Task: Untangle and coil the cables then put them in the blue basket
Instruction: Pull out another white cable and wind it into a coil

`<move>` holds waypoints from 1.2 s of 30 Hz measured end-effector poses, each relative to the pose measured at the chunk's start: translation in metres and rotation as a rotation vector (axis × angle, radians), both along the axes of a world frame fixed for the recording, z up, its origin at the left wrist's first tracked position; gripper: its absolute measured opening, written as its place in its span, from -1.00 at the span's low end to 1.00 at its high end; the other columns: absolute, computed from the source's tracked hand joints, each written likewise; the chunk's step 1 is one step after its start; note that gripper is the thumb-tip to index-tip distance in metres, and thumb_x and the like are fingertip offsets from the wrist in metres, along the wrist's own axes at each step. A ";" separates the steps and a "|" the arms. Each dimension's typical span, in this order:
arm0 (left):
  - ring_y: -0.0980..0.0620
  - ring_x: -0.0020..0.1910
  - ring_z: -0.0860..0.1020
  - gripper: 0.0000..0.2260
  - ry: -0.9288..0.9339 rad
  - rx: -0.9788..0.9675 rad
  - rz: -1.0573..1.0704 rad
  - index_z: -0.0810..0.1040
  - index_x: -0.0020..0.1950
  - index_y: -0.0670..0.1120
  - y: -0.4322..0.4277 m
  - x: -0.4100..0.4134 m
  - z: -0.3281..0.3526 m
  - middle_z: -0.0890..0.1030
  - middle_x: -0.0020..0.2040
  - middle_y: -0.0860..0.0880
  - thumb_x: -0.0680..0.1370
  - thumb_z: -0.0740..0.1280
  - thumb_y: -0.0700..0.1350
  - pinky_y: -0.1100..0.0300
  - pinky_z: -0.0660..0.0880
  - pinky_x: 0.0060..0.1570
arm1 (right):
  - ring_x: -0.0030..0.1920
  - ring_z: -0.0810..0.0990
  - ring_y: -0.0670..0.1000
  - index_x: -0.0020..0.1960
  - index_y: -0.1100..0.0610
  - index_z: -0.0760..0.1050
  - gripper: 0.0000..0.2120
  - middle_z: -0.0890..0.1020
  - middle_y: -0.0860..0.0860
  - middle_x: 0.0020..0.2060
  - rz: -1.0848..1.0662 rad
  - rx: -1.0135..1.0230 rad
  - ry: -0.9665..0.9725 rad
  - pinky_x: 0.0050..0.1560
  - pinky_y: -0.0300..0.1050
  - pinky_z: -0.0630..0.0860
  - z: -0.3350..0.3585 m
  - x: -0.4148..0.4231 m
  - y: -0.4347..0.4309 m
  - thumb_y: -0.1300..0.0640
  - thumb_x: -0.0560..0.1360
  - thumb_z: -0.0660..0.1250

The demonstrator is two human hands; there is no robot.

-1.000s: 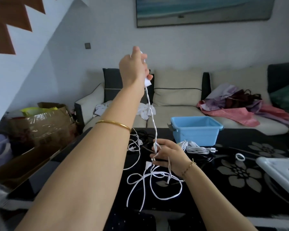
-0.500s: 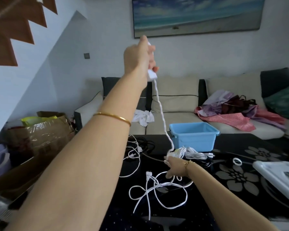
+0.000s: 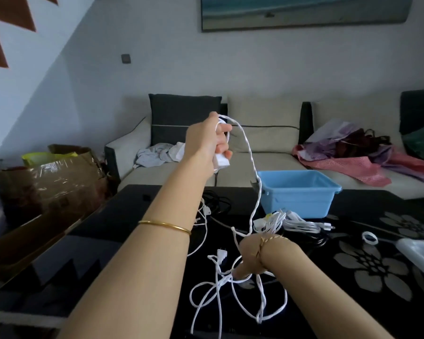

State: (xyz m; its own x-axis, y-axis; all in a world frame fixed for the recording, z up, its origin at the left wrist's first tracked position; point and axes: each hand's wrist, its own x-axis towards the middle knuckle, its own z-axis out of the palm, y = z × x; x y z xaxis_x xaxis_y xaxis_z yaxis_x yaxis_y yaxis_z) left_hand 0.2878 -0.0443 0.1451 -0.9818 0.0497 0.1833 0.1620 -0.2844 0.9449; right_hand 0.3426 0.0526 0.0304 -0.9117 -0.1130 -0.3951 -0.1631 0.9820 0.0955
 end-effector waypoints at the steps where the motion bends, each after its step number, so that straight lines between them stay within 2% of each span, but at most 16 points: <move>1: 0.11 -0.63 0.14 -0.65 -0.020 -0.001 0.015 0.56 -0.15 -0.23 -0.003 -0.004 -0.005 0.20 -0.65 0.06 0.65 0.14 -0.03 0.31 0.29 -0.52 | 0.12 0.53 0.13 0.00 0.24 0.51 -0.62 0.54 0.11 0.08 -0.007 0.047 -0.007 0.22 0.03 0.46 0.003 -0.002 0.000 -0.12 0.52 0.28; 4: 0.12 -0.67 0.14 -0.65 -0.039 -0.071 0.080 0.56 -0.13 -0.22 -0.014 -0.017 -0.020 0.20 -0.67 0.08 0.65 0.12 -0.03 0.29 0.30 -0.53 | 0.07 0.55 0.14 0.03 0.20 0.51 -0.64 0.50 0.07 -0.10 -0.037 0.153 -0.001 0.27 0.11 0.41 0.021 -0.006 0.003 -0.09 0.47 0.36; 5: 0.13 -0.68 0.15 -0.65 -0.046 -0.097 0.102 0.55 -0.14 -0.21 -0.016 -0.021 -0.024 0.20 -0.68 0.09 0.66 0.12 -0.03 0.30 0.31 -0.54 | -0.05 0.57 0.11 -0.07 0.20 0.50 -0.64 0.50 0.03 -0.21 -0.054 0.159 0.012 0.27 0.12 0.39 0.026 -0.006 0.004 -0.12 0.46 0.36; 7: 0.13 -0.70 0.15 -0.66 -0.068 -0.131 0.142 0.54 -0.14 -0.21 -0.021 -0.031 -0.035 0.20 -0.69 0.09 0.65 0.12 -0.04 0.35 0.30 -0.59 | -0.31 0.49 0.05 -0.33 0.15 0.37 -0.57 0.43 -0.01 -0.42 -0.100 0.088 0.067 0.21 0.05 0.44 0.030 -0.013 0.006 -0.18 0.47 0.32; 10: 0.14 -0.73 0.16 -0.67 -0.100 -0.157 0.133 0.54 -0.13 -0.20 -0.024 -0.043 -0.053 0.21 -0.70 0.09 0.64 0.12 -0.04 0.38 0.31 -0.62 | -0.38 0.52 0.04 -0.42 0.13 0.40 -0.51 0.47 -0.03 -0.59 -0.183 -0.124 0.168 0.00 -0.07 0.54 0.030 -0.033 0.013 -0.22 0.49 0.26; 12: 0.15 -0.73 0.17 -0.68 -0.106 -0.201 0.111 0.54 -0.10 -0.21 -0.025 -0.049 -0.066 0.21 -0.71 0.10 0.64 0.12 -0.05 0.40 0.30 -0.62 | -0.37 0.54 0.05 -0.36 0.13 0.46 -0.55 0.50 -0.02 -0.54 -0.225 -0.235 0.272 -0.08 -0.09 0.54 0.029 -0.049 0.014 -0.20 0.50 0.23; 15: 0.15 -0.73 0.19 -0.65 -0.121 -0.247 0.066 0.54 -0.14 -0.21 -0.026 -0.056 -0.082 0.21 -0.70 0.10 0.65 0.09 -0.04 0.40 0.27 -0.63 | -0.14 0.52 0.10 -0.11 0.11 0.48 -0.71 0.49 0.02 -0.29 -0.250 -0.357 0.644 -0.23 -0.14 0.38 0.029 -0.067 0.006 -0.13 0.51 0.25; 17: 0.14 -0.71 0.17 -0.60 -0.162 -0.230 -0.039 0.50 -0.23 -0.16 -0.027 -0.058 -0.089 0.18 -0.68 0.09 0.66 0.06 0.00 0.37 0.29 -0.61 | -0.08 0.49 0.09 0.01 0.11 0.45 -0.73 0.48 0.02 -0.15 -0.238 -0.529 0.773 -0.21 -0.12 0.34 0.021 -0.078 0.001 -0.08 0.48 0.32; 19: 0.14 -0.70 0.14 -0.59 -0.207 -0.196 -0.128 0.46 -0.26 -0.13 -0.029 -0.058 -0.091 0.15 -0.68 0.09 0.67 0.04 0.02 0.37 0.26 -0.59 | -0.13 0.47 0.05 0.00 0.16 0.45 -0.74 0.51 0.01 -0.17 -0.167 -0.741 0.783 -0.20 -0.12 0.33 0.004 -0.090 -0.002 -0.01 0.47 0.36; 21: 0.14 -0.68 0.14 -0.61 -0.210 -0.148 -0.180 0.50 -0.18 -0.18 -0.033 -0.055 -0.092 0.15 -0.66 0.09 0.67 0.05 0.00 0.35 0.28 -0.55 | -0.26 0.46 0.00 -0.16 0.16 0.47 -0.83 0.50 -0.03 -0.32 -0.167 -0.923 0.833 -0.28 -0.11 0.32 -0.012 -0.095 -0.006 0.07 0.51 0.31; 24: 0.15 -0.66 0.14 -0.62 -0.242 -0.049 -0.311 0.55 -0.15 -0.22 -0.040 -0.050 -0.095 0.14 -0.64 0.09 0.65 0.10 -0.01 0.34 0.29 -0.56 | -0.37 0.53 0.00 -0.32 0.15 0.49 -0.73 0.55 0.00 -0.42 -0.327 -1.365 0.761 -0.22 -0.04 0.51 -0.023 -0.102 -0.007 0.15 0.55 0.26; 26: 0.16 -0.65 0.14 -0.62 -0.283 0.054 -0.416 0.58 -0.16 -0.23 -0.043 -0.048 -0.094 0.13 -0.64 0.10 0.63 0.12 -0.01 0.34 0.28 -0.55 | -0.51 0.43 -0.04 -0.34 0.20 0.44 -0.69 0.47 0.04 -0.47 -0.399 -1.607 0.650 -0.37 -0.06 0.50 -0.026 -0.105 -0.007 0.15 0.57 0.25; 29: 0.17 -0.65 0.15 -0.62 -0.267 0.194 -0.438 0.60 -0.17 -0.23 -0.046 -0.051 -0.096 0.15 -0.64 0.10 0.62 0.13 -0.01 0.35 0.28 -0.55 | -0.57 0.25 -0.08 -0.39 0.18 0.38 -0.64 0.35 0.04 -0.50 -0.360 -1.580 0.609 -0.52 -0.19 0.28 -0.033 -0.105 -0.011 0.12 0.57 0.24; 31: 0.17 -0.64 0.16 -0.64 -0.225 0.319 -0.433 0.59 -0.12 -0.23 -0.050 -0.054 -0.097 0.17 -0.63 0.11 0.61 0.13 -0.02 0.35 0.28 -0.53 | -0.57 0.21 -0.11 -0.36 0.12 0.48 -0.66 0.32 0.02 -0.52 -0.324 -1.581 0.574 -0.55 -0.25 0.20 -0.035 -0.103 -0.014 0.12 0.58 0.22; 33: 0.17 -0.61 0.19 -0.66 -0.178 0.463 -0.409 0.57 -0.05 -0.26 -0.054 -0.057 -0.098 0.20 -0.61 0.10 0.57 0.11 -0.04 0.34 0.32 -0.50 | -0.57 0.21 -0.12 -0.22 0.12 0.59 -0.72 0.32 0.02 -0.52 -0.271 -1.530 0.538 -0.56 -0.26 0.21 -0.035 -0.099 -0.016 0.12 0.58 0.19; 36: 0.14 -0.54 0.25 -0.64 -0.096 0.563 -0.335 0.53 0.07 -0.28 -0.058 -0.060 -0.098 0.26 -0.54 0.07 0.60 0.03 -0.10 0.26 0.48 -0.34 | -0.58 0.31 -0.09 -0.09 0.17 0.60 -0.74 0.35 0.02 -0.52 -0.211 -1.369 0.351 -0.54 -0.19 0.42 -0.039 -0.091 -0.013 0.10 0.59 0.18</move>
